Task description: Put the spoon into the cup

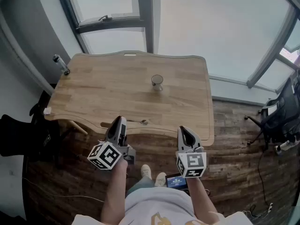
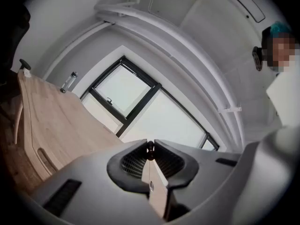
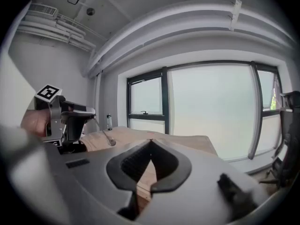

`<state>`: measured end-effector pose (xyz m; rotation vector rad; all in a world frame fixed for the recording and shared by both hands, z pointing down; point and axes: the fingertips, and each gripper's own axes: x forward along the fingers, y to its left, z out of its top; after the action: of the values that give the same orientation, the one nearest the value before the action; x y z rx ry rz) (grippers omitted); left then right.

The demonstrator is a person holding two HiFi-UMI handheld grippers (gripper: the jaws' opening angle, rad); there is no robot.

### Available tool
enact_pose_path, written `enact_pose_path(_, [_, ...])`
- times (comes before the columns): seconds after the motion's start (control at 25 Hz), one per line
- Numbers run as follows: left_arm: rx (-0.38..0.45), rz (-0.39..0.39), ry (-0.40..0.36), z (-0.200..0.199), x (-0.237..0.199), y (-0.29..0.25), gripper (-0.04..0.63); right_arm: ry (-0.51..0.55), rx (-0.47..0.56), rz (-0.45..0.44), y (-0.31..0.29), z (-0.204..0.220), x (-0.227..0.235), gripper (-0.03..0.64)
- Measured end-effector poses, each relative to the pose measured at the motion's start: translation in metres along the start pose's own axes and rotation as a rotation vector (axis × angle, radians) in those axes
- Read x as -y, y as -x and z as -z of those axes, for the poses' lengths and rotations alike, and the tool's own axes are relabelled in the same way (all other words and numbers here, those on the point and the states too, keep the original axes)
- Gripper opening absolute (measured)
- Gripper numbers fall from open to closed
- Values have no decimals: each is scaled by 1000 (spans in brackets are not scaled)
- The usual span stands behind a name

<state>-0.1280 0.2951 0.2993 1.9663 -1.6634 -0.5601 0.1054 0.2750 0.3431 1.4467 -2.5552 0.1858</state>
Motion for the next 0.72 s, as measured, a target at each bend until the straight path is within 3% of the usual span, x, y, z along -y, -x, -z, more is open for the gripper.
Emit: enact_pose_path(0.72, [0, 1, -17, 1, 9, 1, 54, -38, 16, 13, 8, -2, 9, 32])
